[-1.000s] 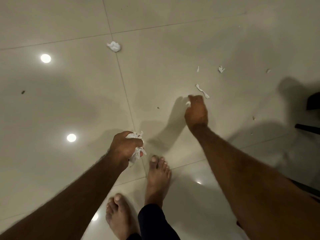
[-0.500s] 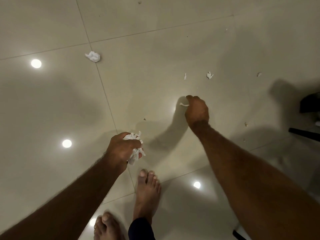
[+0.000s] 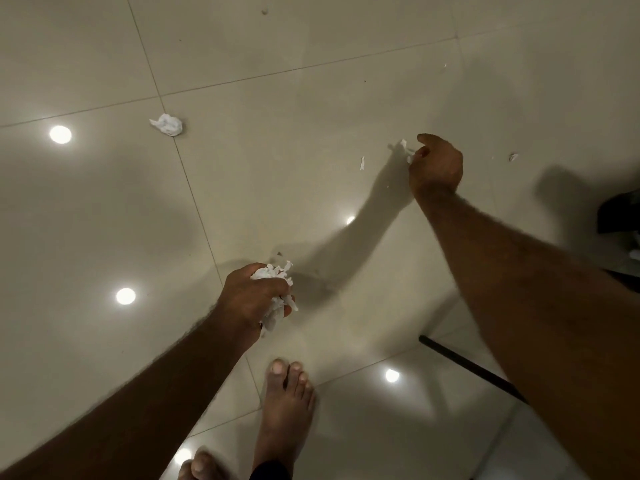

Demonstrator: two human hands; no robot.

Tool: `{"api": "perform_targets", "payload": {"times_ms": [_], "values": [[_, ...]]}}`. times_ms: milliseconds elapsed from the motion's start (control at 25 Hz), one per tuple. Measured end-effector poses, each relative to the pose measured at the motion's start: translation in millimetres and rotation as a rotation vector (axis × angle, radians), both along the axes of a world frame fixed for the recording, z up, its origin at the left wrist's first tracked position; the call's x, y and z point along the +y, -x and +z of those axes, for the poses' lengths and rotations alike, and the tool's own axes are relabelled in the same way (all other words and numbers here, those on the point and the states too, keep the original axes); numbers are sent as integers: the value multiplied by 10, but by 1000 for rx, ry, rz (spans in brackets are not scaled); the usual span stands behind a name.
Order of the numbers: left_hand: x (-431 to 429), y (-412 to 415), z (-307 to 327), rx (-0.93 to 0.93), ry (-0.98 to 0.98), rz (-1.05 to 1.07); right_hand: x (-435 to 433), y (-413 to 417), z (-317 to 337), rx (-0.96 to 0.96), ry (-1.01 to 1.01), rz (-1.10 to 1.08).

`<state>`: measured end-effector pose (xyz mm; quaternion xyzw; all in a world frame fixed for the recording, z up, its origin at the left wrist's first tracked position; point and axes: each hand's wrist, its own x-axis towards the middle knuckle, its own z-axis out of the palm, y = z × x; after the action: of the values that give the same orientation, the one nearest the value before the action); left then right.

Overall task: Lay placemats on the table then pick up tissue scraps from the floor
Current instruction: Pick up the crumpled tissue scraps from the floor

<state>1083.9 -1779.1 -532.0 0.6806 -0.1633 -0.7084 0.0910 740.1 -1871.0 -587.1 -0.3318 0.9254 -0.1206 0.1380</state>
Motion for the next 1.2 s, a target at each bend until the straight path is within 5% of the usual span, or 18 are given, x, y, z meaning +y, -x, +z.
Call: {"api": "perform_targets", "payload": {"times_ms": [440,720,1080,1200], "values": [[114,-290,-42,-9,8,-9,4,-712,-113,-96,89,136],[126,-262,-49,16,42,28,-89,-896,-232,9,31,253],[-92,-144,252,157,81,134,27,-1004,39,-369,253,26],[-291,-29,465,203,114,170,210,-1262,271,-475,193,97]]}}
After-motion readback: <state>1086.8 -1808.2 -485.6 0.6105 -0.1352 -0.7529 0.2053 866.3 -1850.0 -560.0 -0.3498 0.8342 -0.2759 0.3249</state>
